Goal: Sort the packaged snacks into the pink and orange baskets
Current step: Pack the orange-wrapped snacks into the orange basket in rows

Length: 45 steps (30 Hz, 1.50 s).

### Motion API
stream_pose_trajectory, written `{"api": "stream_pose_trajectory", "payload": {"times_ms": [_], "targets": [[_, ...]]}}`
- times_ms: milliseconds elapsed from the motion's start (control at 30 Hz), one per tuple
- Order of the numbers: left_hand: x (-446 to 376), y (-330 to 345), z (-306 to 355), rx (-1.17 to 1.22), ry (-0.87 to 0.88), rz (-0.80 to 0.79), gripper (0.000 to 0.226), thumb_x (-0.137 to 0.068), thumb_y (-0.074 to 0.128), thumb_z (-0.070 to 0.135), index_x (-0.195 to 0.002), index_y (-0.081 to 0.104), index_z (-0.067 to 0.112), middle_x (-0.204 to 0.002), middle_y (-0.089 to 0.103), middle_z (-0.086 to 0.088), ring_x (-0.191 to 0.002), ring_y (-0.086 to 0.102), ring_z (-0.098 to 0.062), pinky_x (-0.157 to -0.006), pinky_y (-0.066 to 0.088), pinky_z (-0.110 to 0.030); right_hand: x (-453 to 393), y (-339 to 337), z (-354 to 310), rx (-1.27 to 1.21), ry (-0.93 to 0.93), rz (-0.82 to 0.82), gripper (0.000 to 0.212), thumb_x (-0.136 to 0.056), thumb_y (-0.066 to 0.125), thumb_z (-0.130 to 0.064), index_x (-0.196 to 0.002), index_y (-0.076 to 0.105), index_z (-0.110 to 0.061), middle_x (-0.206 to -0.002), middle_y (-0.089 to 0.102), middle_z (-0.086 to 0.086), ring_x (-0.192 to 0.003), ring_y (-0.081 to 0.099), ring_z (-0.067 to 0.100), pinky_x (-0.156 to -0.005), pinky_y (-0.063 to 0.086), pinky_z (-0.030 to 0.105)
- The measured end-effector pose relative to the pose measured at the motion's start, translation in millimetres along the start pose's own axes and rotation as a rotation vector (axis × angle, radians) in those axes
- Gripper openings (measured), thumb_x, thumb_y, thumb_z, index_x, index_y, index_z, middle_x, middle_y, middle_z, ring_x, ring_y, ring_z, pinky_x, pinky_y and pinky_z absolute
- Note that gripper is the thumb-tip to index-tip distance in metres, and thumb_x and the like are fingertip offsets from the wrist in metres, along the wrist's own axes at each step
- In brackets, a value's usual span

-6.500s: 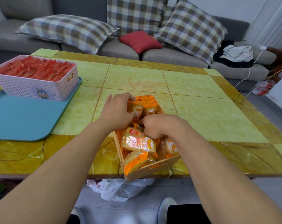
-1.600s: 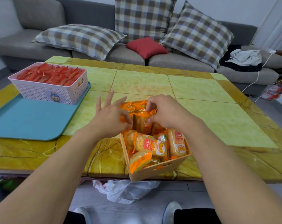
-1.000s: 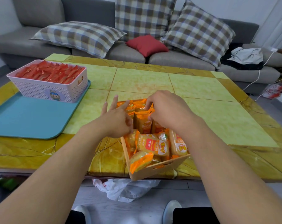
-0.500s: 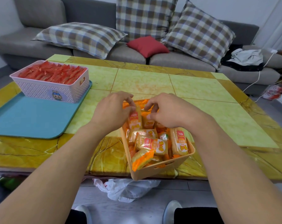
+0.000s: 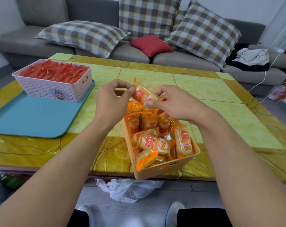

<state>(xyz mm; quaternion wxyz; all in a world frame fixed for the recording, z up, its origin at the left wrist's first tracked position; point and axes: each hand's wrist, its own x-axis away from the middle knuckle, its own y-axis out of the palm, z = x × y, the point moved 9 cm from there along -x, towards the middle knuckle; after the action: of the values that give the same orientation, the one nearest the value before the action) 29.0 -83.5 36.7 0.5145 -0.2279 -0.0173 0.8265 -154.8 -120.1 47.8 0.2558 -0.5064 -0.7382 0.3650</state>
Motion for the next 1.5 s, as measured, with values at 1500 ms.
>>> {"api": "stream_pose_trajectory", "payload": {"times_ms": [1500], "targets": [[8,53,-46,-0.595,0.038,-0.421,0.057,-0.06,0.094,0.033,-0.107,0.062,0.028,-0.126,0.054,0.002,-0.127,0.042,-0.02,-0.1,0.039,-0.033,18,126,11,0.972,-0.236,-0.746,0.041,-0.107,0.029,-0.01,-0.132,0.061,-0.003,-0.132,0.061,0.014,-0.117,0.059,0.028,-0.097,0.049,0.035]]}}
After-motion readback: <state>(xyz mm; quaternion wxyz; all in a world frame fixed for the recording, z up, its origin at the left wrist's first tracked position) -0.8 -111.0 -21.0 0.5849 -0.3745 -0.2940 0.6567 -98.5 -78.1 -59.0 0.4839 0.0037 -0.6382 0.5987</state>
